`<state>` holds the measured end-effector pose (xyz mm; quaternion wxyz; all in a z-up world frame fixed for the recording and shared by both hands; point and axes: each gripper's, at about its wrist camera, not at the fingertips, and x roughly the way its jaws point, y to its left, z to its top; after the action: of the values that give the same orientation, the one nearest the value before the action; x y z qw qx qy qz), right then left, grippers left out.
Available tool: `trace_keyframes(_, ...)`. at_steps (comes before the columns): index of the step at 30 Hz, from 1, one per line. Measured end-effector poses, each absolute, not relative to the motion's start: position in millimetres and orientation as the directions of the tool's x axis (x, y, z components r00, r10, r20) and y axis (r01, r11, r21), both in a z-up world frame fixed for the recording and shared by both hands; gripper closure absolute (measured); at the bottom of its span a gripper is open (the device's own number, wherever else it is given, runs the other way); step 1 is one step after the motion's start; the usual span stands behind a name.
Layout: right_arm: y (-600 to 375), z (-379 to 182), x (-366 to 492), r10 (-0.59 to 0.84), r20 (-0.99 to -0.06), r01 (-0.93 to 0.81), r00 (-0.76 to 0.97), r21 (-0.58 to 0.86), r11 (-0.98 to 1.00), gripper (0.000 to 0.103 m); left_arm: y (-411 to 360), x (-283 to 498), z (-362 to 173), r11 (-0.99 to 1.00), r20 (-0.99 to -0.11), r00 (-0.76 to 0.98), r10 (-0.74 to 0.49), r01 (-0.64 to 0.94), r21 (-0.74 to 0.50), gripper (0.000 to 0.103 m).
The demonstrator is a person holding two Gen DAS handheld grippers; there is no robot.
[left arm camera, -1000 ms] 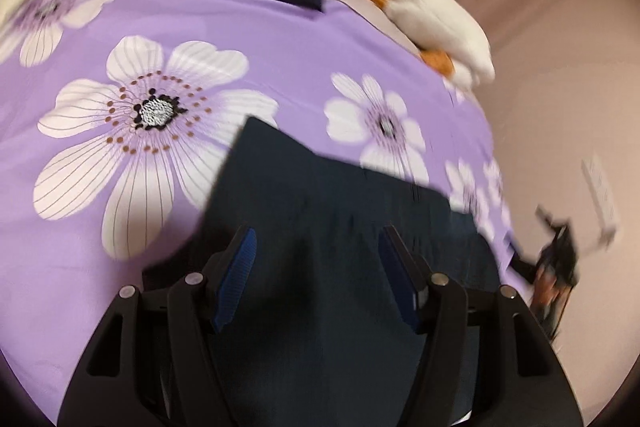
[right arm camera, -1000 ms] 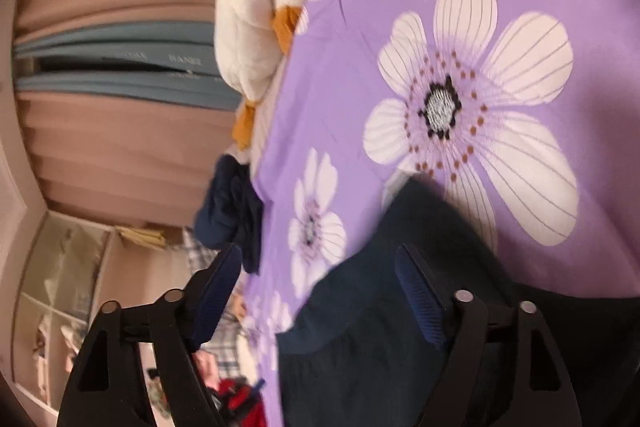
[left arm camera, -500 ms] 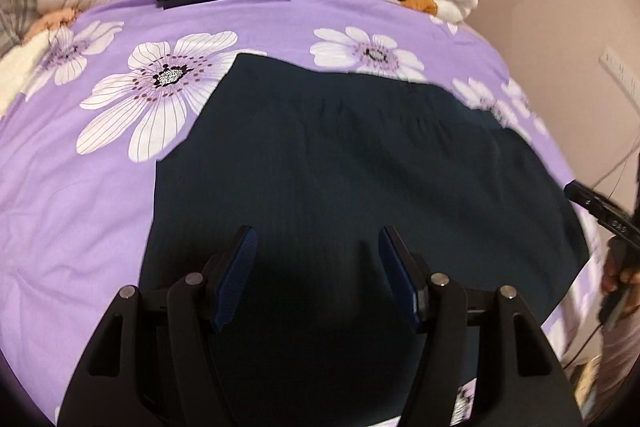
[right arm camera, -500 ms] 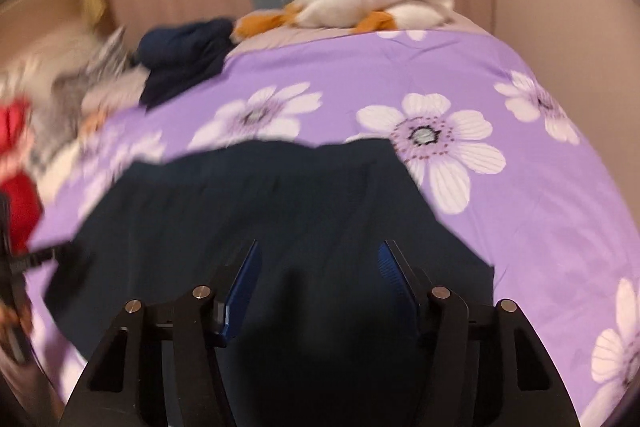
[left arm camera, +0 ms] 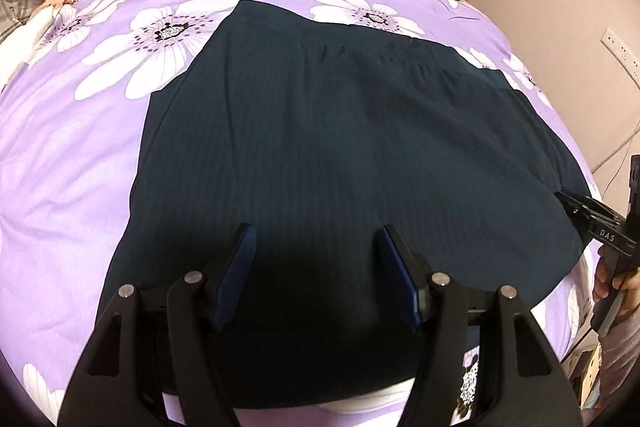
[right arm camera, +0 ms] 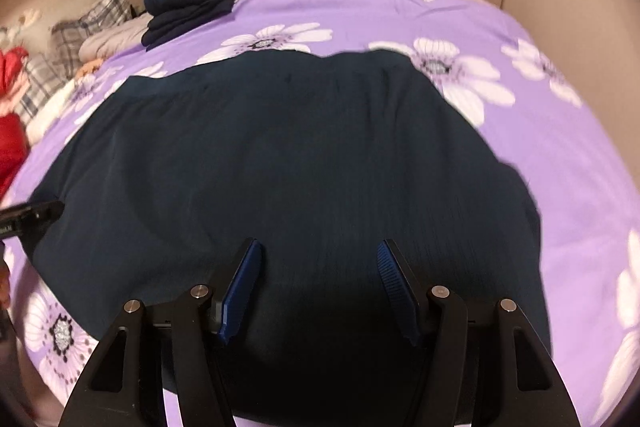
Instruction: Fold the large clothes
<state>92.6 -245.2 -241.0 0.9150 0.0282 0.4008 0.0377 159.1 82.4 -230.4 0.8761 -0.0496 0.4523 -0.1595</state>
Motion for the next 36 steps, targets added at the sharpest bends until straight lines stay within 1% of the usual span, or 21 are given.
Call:
trace_keyframes(5, -241, -229, 77, 0.085, -0.728, -0.049, 0.68, 0.072, 0.996, 0.04, 85, 144, -225, 0.944, -0.782, 0.531, -0.326, 0.228, -0.239, 0.039)
trace_keyframes(9, -250, -219, 59, 0.15, -0.69, -0.057, 0.708, 0.156, 0.986, 0.04, 90, 132, -226, 0.943, -0.786, 0.523, -0.329, 0.224, -0.246, 0.039)
trace_keyframes(11, -254, -217, 52, 0.15, -0.674, -0.05, 0.724, 0.166, 0.985, 0.04, 93, 129, -227, 0.941, -0.785, 0.52, -0.336, 0.215, -0.26, 0.039)
trace_keyframes(16, -260, -232, 53, 0.087, -0.706, 0.007, 0.703, 0.129, 0.992, 0.04, 92, 127, -229, 0.94, -0.787, 0.515, -0.34, 0.206, -0.271, 0.039)
trace_keyframes(19, -267, -239, 52, 0.111, -0.709, 0.028, 0.696, 0.182, 0.983, 0.04, 95, 126, -230, 0.935, -0.782, 0.513, -0.354, 0.201, -0.291, 0.039)
trace_keyframes(25, -276, -242, 43, 0.125, -0.708, 0.048, 0.695, 0.22, 0.974, 0.04, 100, 119, -229, 0.927, -0.773, 0.513, -0.374, 0.193, -0.32, 0.039)
trace_keyframes(30, -279, -240, 32, 0.115, -0.712, 0.066, 0.693, 0.221, 0.973, 0.04, 107, 108, -226, 0.922, -0.767, 0.513, -0.386, 0.191, -0.336, 0.039)
trace_keyframes(36, -289, -234, 17, 0.1, -0.715, 0.095, 0.691, 0.227, 0.969, 0.04, 121, 84, -216, 0.931, -0.768, 0.526, -0.365, 0.184, -0.316, 0.039)
